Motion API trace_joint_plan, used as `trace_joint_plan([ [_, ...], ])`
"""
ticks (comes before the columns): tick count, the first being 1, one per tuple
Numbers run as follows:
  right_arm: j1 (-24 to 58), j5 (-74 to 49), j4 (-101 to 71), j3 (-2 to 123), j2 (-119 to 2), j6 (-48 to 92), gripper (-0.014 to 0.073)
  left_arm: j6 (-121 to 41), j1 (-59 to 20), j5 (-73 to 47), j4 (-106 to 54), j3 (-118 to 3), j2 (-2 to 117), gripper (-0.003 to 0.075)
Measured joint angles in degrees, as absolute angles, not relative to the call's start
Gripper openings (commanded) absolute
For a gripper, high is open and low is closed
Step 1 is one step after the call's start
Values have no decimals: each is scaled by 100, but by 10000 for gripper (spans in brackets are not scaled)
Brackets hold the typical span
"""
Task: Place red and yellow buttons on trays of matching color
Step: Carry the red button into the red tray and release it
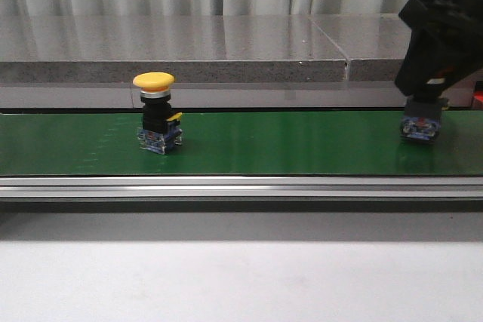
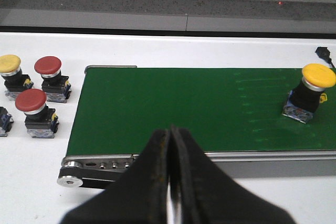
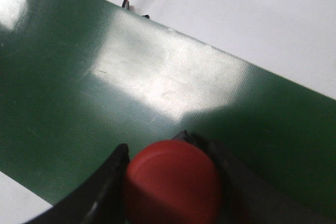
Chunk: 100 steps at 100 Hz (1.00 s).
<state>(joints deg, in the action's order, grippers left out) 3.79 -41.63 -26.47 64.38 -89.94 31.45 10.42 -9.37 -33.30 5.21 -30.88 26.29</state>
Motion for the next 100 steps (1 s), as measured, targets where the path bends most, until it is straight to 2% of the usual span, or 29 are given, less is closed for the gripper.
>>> trace_joint_plan([
  [32,-920,-4387,-2620,7614,-9060,2978,132,1042,-952,-3330,521,-3088,2629,-19],
  [57,-1886,-3938,-2598,8414,-9997,2840,132,1042,-952,-3330,521,-3088,2629,-19],
  [100,-2308,-3851,-2557,9375,-11489,2780,132,1042,-952,-3330,521,-3088,2629,-19],
])
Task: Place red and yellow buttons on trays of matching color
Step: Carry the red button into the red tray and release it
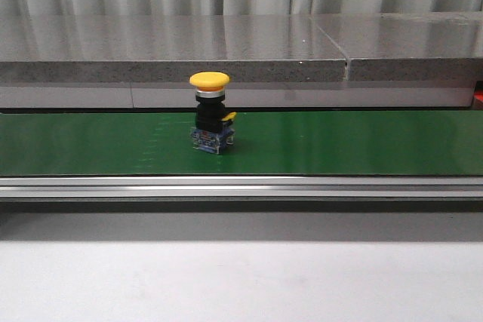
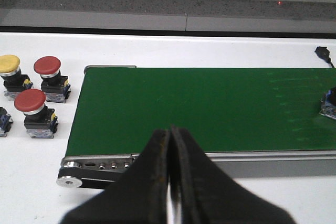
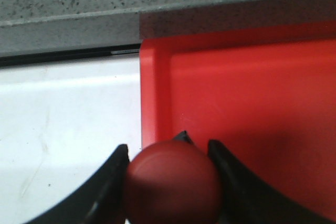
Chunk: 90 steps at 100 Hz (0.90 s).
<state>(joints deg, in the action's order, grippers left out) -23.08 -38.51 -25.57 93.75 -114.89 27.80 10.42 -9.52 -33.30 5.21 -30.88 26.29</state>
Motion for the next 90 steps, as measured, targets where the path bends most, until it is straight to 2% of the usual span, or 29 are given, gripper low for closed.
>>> trace_joint_plan([
  [42,-2308,-3641,-2469,9558,-12202,2780,145,1042,-952,-3330,521,-3088,2629,-19],
  [51,-2314,-3611,-2447,9558,-12248,2770,221,1042,-952,-3330,521,-3088,2629,-19],
  [62,-2324,-3566,-2443,9558,-12258,2778,416,1042,-952,-3330,521,-3088,2629,-19],
  [73,-2336,-3553,-2443,9562,-12258,2778,562,1042,-952,-3330,521,-3088,2629,-19],
  [79,-2342,-3543,-2443,9562,-12258,2778,603,1042,-952,-3330,521,-3088,2629,-19],
  [90,-2356,-3543,-2433,9562,-12178,2778,608,1042,-952,-3330,521,-3088,2629,-19],
])
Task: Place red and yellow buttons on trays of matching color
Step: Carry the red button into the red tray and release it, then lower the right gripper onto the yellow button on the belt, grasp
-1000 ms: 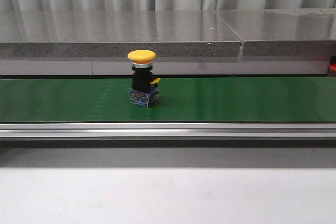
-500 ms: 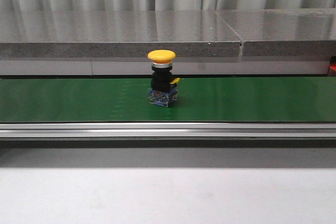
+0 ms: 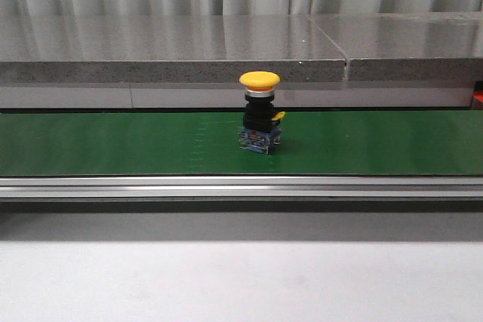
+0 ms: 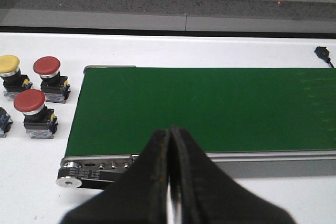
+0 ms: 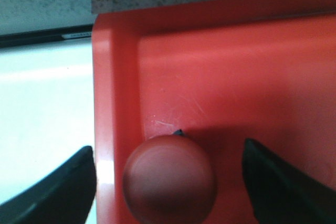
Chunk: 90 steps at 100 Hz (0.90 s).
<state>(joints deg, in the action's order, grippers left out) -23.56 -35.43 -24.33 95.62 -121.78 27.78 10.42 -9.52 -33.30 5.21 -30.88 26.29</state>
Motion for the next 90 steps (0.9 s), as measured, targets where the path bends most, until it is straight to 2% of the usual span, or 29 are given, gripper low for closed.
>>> trace_joint_plan([
  [23,-2356,-3744,-2502,9562,-11628,2778,607,1042,-952,-3330,521,-3088,2629,-19],
  [52,-2356,-4869,-3037,9537,-10836,2767,601,1042,-952,-3330,521,-3088,2629,-19],
  [69,-2203,-5092,-3187,8988,-10324,2848,601,1042,-952,-3330,521,-3088,2629,-19],
  [90,-1571,-5205,-3212,7986,-9587,3222,601,1042,-952,-3330,521,-3088,2629,-19],
])
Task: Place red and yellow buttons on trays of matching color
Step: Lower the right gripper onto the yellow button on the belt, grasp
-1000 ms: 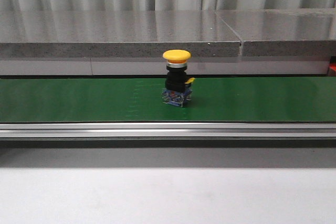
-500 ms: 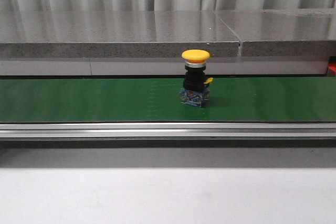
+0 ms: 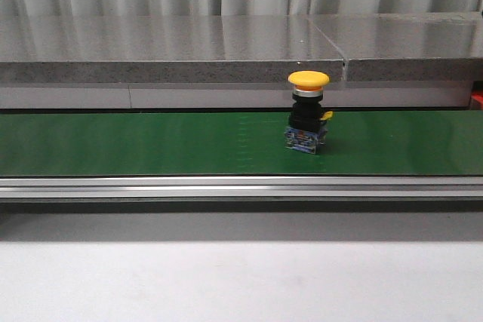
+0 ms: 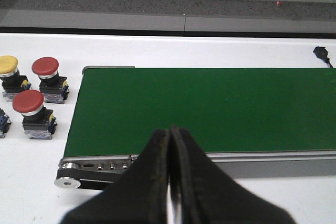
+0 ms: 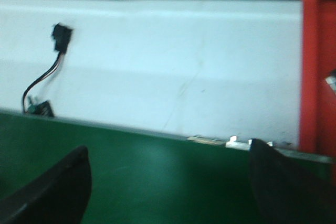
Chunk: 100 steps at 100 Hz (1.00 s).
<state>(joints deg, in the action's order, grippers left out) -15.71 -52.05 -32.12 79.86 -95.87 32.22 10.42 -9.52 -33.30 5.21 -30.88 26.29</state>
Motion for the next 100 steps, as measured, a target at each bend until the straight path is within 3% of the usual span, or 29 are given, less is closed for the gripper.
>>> trace_joint_plan([
  [35,-326,-5978,-3089,7427,-9273,3966,601,1042,-952,-3330,521,-3088,2629,-19],
  [100,582,-5883,-2731,7405,-9295,4573,601,1042,-952,-3330,521,-3088,2629,-19],
])
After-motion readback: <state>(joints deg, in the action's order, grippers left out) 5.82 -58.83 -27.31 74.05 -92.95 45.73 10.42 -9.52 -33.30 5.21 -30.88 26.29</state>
